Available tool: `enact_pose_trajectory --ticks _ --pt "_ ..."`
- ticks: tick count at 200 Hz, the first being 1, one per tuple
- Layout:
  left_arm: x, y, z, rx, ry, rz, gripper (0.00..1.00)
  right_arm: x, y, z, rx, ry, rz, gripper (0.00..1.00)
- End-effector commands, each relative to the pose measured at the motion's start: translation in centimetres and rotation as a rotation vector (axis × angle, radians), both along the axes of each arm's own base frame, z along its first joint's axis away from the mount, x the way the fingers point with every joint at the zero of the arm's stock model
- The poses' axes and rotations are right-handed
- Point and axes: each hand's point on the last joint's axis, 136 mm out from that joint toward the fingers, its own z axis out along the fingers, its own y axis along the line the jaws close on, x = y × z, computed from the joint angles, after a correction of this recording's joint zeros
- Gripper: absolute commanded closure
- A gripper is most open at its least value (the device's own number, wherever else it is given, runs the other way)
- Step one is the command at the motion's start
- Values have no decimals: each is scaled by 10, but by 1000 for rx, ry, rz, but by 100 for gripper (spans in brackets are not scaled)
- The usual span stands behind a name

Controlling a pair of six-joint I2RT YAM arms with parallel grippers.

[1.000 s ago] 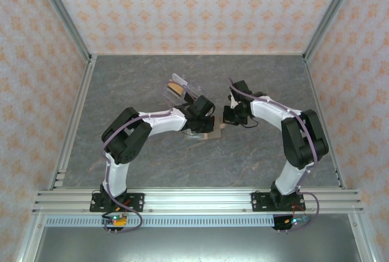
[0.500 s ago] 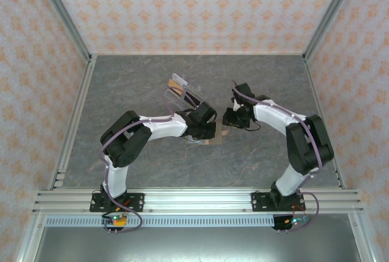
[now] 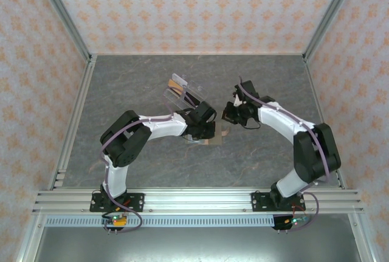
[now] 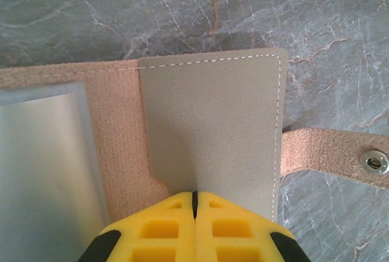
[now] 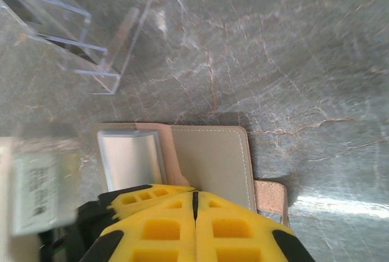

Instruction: Take the credit cards out of the card holder

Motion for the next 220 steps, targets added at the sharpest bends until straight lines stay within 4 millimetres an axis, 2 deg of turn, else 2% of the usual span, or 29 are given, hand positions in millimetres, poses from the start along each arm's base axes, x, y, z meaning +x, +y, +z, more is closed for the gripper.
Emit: enact_pose_trajectory --ticks 1,50,54,69,101,121,138,160,220 --pt "-1 7 -1 4 23 29 100 -5 11 -15 21 67 -12 97" --pt "2 6 12 -44 26 51 100 -8 8 -49 -20 147 -28 98" --pt "4 5 25 -72 11 54 100 -8 8 -51 -23 153 -27 98" --pt "8 7 35 -120 25 73 100 -9 7 -59 -35 172 -29 98" --pt "17 32 55 -141 7 134 84 -10 2 -69 -74 194 -34 98" --pt "17 55 60 -75 4 150 67 -9 1 -72 -92 198 -28 98" --pt "13 75 58 8 18 165 57 -9 1 -73 -98 200 -23 98" --pt "9 90 47 62 51 183 53 -9 1 -76 -106 205 -16 98" --pt "6 83 26 47 112 173 54 -11 1 -80 -115 211 -9 98"
